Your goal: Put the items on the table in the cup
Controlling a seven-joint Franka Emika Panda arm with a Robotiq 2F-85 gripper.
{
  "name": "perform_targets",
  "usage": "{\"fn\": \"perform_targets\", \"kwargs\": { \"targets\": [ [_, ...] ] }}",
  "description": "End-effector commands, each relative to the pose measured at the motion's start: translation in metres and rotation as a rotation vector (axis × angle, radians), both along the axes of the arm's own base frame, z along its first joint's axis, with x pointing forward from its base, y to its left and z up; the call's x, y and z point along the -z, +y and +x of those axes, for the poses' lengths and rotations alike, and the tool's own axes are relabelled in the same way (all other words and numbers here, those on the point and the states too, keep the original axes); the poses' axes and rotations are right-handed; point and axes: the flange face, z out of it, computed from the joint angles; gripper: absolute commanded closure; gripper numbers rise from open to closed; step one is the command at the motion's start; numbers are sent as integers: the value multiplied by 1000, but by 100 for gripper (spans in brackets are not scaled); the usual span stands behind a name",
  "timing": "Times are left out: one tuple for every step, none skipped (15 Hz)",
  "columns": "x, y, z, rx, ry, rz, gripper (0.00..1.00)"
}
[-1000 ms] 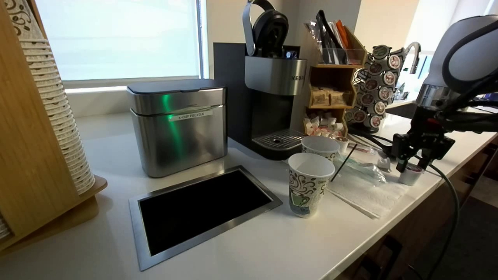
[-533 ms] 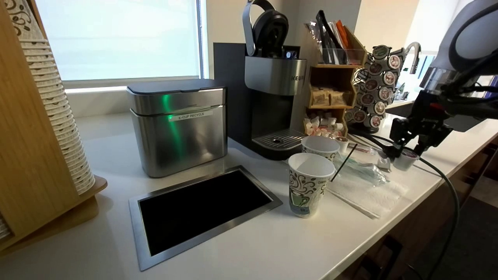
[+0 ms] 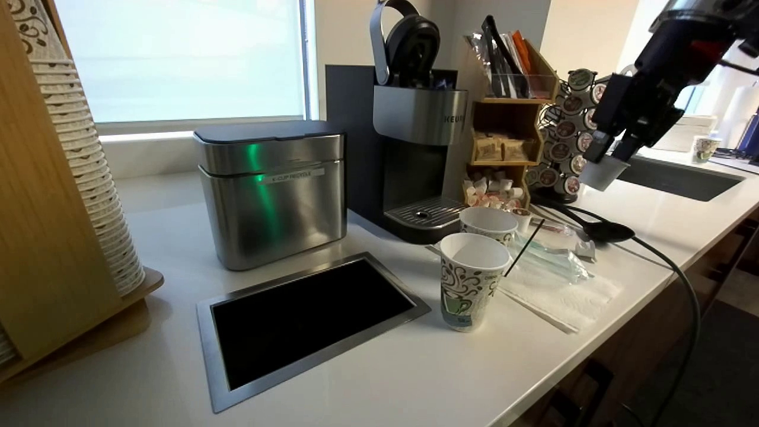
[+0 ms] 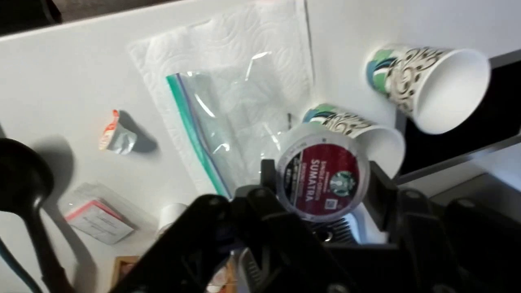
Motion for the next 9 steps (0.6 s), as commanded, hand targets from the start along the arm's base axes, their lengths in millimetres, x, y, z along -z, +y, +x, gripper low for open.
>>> {"fn": "perform_targets", "kwargs": {
  "targets": [
    [-9, 12, -5, -53, 4, -1, 71],
    [-15, 18, -7, -68, -3, -2, 46],
    [-16, 18, -7, -67, -6, -3, 46],
    [-15, 16, -7, -63, -4, -3, 46],
    [-13, 14, -6, -58, 1, -2, 46],
    [-11, 12, -6, -55, 5, -1, 46],
    [-11, 12, -6, -55, 7, -1, 71],
    [-12, 24, -8, -81, -2, 7, 71],
    [-19, 45, -17, -127, -34, 14, 71]
  ]
}}
